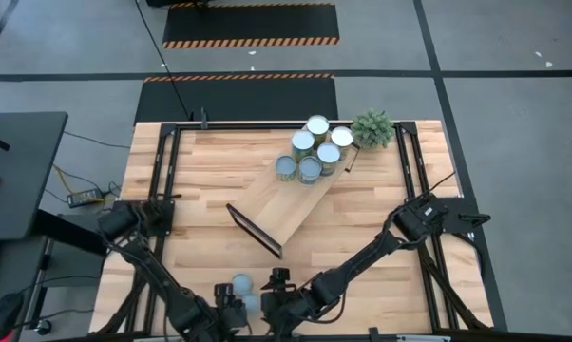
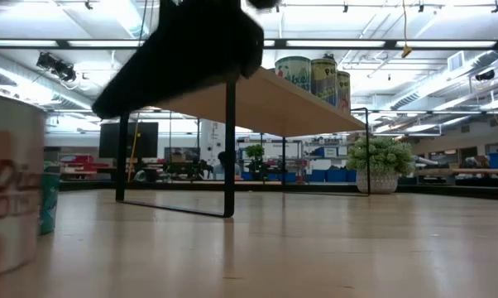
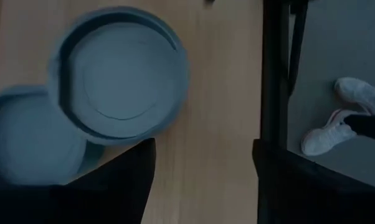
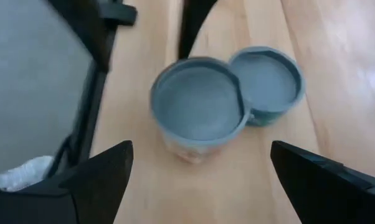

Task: Pick and place cans onto a shelf
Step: Put the canned diced tomatoes on the shelf

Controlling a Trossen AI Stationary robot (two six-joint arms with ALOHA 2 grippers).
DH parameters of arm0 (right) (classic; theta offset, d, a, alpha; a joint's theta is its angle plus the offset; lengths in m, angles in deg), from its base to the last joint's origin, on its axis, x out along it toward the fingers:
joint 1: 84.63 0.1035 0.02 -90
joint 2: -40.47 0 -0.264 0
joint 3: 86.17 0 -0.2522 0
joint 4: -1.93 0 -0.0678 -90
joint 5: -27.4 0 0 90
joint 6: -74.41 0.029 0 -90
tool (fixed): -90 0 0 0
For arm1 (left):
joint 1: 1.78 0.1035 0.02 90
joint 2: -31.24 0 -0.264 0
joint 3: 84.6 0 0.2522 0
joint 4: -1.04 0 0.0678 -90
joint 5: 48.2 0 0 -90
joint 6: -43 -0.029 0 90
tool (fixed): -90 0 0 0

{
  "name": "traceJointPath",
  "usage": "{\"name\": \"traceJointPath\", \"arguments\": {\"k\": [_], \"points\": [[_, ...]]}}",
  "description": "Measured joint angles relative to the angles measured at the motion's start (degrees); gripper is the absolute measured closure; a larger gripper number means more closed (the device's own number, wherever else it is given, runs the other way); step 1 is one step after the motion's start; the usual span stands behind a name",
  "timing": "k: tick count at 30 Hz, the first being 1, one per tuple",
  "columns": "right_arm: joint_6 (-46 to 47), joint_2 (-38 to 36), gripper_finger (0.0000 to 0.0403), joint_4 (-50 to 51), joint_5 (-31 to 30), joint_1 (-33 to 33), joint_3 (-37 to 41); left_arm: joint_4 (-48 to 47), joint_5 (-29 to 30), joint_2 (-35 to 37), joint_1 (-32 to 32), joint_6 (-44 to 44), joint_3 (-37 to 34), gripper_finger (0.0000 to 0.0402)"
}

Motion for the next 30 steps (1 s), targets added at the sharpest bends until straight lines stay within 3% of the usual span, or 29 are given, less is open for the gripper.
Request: {"name": "traceJointPath", "arguments": {"k": [9,20,30], "points": [[2.53,1.68,0.0015,-0.33,0.59,-0.68,0.02,7.56,0.86,-2.48,1.28,-1.56,-0.04,0.0147],[2.56,3.94,0.0019,-5.36,1.07,-1.29,0.02,7.95,4.01,-2.98,1.21,-1.59,-0.04,0.0169],[2.3,4.37,0.0086,-6.69,1.08,-2.88,0.02,7.78,4.23,-2.98,1.22,-1.57,-0.04,0.0171]]}}
